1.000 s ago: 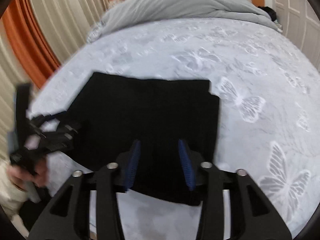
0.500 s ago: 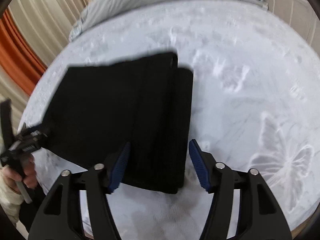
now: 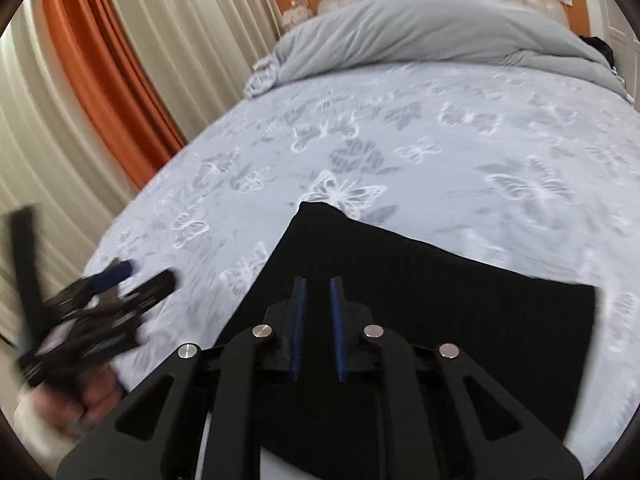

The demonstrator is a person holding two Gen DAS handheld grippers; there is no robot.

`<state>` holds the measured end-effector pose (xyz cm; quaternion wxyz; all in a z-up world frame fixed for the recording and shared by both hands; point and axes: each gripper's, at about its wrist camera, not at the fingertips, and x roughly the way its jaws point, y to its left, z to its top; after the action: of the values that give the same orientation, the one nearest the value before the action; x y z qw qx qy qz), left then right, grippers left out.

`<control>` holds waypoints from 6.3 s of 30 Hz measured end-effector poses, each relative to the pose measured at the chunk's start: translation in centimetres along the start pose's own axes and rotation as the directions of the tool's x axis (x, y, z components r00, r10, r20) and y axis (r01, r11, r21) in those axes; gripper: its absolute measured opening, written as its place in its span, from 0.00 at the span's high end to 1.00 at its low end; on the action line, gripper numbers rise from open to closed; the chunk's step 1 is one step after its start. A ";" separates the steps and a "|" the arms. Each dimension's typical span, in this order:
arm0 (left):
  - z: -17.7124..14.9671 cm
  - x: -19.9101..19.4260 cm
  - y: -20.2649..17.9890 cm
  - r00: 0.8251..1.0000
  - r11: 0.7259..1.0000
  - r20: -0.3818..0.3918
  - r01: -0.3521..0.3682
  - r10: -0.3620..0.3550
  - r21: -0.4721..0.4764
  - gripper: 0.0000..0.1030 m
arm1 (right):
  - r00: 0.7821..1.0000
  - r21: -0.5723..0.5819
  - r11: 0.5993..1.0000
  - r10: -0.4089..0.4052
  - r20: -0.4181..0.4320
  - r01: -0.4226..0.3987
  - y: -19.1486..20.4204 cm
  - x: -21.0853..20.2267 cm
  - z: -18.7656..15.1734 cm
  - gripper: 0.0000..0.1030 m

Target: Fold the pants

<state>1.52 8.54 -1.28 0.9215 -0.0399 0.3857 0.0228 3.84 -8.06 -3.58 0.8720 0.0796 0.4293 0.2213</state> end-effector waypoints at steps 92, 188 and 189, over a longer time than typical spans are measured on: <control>-4.9 -3.3 -9.5 0.929 0.951 -0.243 0.302 -0.278 0.070 0.68 | 0.991 0.329 0.944 -0.011 0.132 -0.033 -7.2 -14.2 -10.6 0.58; 22.9 26.5 -15.2 0.977 0.981 0.094 0.192 -0.191 0.002 0.28 | 0.946 0.273 0.942 -0.253 0.204 0.193 -26.6 12.5 23.1 0.42; 22.3 26.2 -14.1 0.967 0.971 0.105 0.237 -0.233 -0.033 0.26 | 0.953 0.274 0.948 -0.221 0.205 0.161 -27.2 12.1 22.4 0.40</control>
<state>36.68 -3.15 -3.56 0.9347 -0.1050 0.3308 -0.0760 36.54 -25.58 -7.30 0.9163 0.1740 0.3544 0.0675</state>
